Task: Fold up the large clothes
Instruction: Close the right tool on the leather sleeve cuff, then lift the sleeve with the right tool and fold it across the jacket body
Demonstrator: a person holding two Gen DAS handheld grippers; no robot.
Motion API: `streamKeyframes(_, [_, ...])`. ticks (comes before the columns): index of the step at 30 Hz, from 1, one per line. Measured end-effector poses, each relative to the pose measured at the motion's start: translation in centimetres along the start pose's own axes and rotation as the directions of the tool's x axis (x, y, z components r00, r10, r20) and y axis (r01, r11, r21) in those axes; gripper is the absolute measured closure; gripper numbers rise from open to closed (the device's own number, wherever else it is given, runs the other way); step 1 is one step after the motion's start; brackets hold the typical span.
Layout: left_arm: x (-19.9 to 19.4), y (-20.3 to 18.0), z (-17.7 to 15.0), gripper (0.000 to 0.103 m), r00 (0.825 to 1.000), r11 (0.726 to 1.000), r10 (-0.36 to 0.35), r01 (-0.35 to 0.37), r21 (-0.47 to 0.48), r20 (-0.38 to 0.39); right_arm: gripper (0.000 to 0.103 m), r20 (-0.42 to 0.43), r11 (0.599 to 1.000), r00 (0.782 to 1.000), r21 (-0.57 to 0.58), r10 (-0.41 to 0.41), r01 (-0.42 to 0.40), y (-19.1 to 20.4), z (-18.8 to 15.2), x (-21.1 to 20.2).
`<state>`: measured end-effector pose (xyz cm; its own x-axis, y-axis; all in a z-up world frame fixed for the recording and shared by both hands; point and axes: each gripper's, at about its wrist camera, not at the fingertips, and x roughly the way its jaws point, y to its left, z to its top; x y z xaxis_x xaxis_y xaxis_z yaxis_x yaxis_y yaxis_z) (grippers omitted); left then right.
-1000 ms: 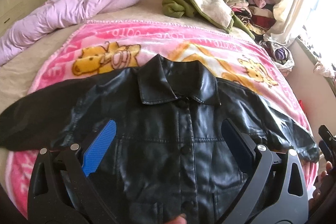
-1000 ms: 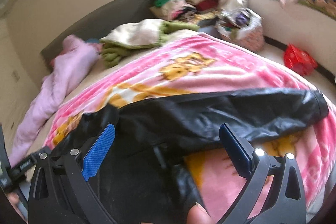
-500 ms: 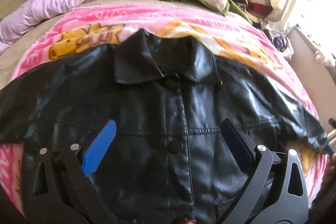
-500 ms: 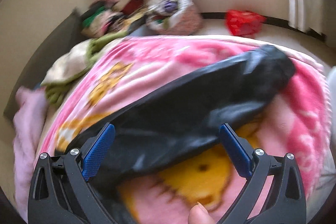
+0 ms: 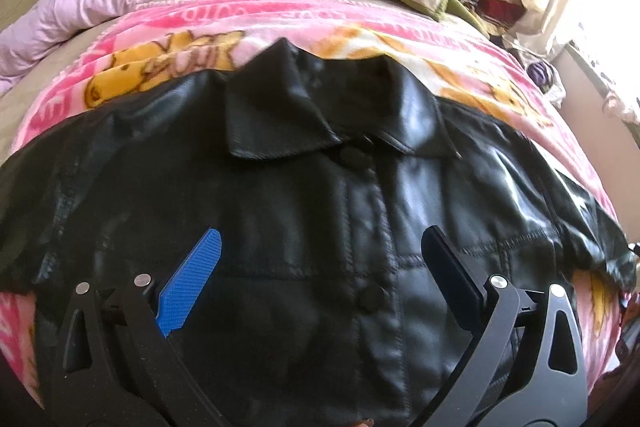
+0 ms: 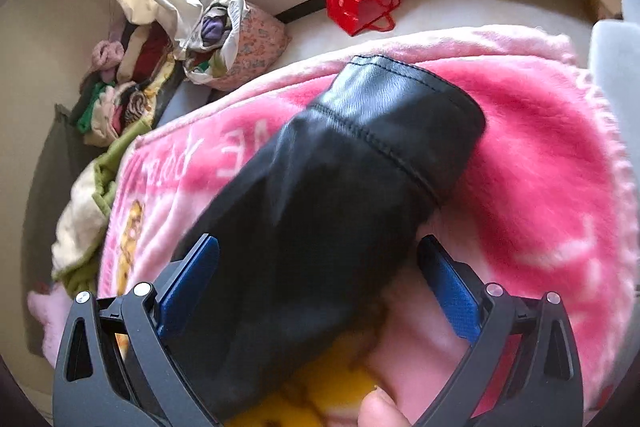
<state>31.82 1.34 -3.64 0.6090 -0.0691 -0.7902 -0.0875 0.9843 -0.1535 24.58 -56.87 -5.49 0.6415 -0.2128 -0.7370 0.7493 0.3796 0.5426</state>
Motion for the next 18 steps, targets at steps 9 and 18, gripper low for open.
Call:
streamKeyframes(9, [-1.6,3.8,0.9,0.009,1.0,0.998,-0.009,0.011,-0.065,0.017,0.089,0.06,0.988,0.991,-0.099,0.121,-0.115,2.4,1.8,-1.9])
streamKeyframes(18, [-5.2,6.5,1.8,0.009,0.996,0.994,-0.046,0.054,-0.099,0.083,0.091,0.076,0.861,0.903,-0.346,0.422,-0.373,12.6,-0.7,-9.5])
